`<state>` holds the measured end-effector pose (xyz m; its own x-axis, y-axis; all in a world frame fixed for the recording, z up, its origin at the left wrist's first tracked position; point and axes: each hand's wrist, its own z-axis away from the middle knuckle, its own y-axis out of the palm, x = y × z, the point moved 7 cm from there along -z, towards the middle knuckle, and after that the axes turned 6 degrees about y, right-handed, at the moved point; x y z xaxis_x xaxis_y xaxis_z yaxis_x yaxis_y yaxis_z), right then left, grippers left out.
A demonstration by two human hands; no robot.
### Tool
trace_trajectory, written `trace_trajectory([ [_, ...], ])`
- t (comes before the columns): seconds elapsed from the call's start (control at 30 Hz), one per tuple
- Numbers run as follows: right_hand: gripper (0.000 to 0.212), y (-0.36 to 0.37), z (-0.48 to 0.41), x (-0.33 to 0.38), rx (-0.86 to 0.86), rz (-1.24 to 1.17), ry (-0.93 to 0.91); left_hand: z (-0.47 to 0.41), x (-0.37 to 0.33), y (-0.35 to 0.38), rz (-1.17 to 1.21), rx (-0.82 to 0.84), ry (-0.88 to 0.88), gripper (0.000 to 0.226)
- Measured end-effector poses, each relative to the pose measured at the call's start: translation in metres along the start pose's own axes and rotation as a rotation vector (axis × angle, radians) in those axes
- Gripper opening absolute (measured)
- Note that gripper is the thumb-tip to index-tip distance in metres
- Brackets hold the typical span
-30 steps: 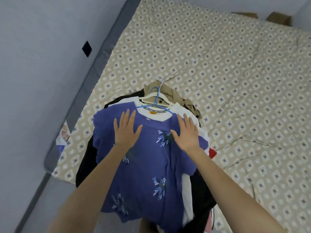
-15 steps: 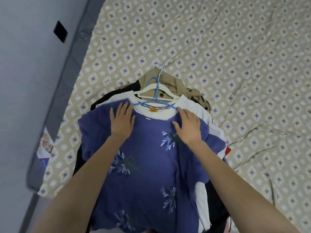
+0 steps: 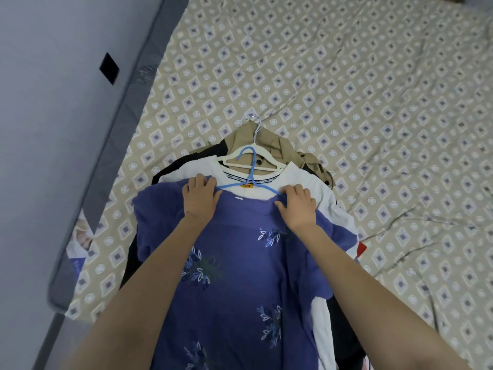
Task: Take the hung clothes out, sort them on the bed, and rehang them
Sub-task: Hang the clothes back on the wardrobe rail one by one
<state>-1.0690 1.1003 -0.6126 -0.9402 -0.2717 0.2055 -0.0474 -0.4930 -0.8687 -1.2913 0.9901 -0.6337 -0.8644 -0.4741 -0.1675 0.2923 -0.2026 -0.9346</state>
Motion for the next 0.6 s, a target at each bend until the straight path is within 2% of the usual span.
trace_trajectory([
  [0.13,0.022,0.001,0.0,-0.001,0.01,-0.003,0.022,0.002,-0.001,0.008,0.005,0.05,-0.006,0.035],
  [0.23,0.017,-0.005,0.012,-0.002,0.048,-0.093,0.003,0.012,-0.004,0.002,0.065,0.048,0.008,0.021],
  [0.3,0.016,-0.019,0.023,-0.002,0.019,-0.131,-0.006,0.02,-0.008,-0.012,0.124,0.0,0.038,0.013],
  [0.5,0.018,-0.087,0.057,0.004,-0.084,-0.164,-0.074,0.052,-0.023,-0.08,0.266,-0.159,0.154,0.022],
  [0.6,0.022,-0.124,0.086,0.012,-0.129,-0.202,-0.144,0.077,-0.029,-0.127,0.28,-0.311,0.175,0.022],
])
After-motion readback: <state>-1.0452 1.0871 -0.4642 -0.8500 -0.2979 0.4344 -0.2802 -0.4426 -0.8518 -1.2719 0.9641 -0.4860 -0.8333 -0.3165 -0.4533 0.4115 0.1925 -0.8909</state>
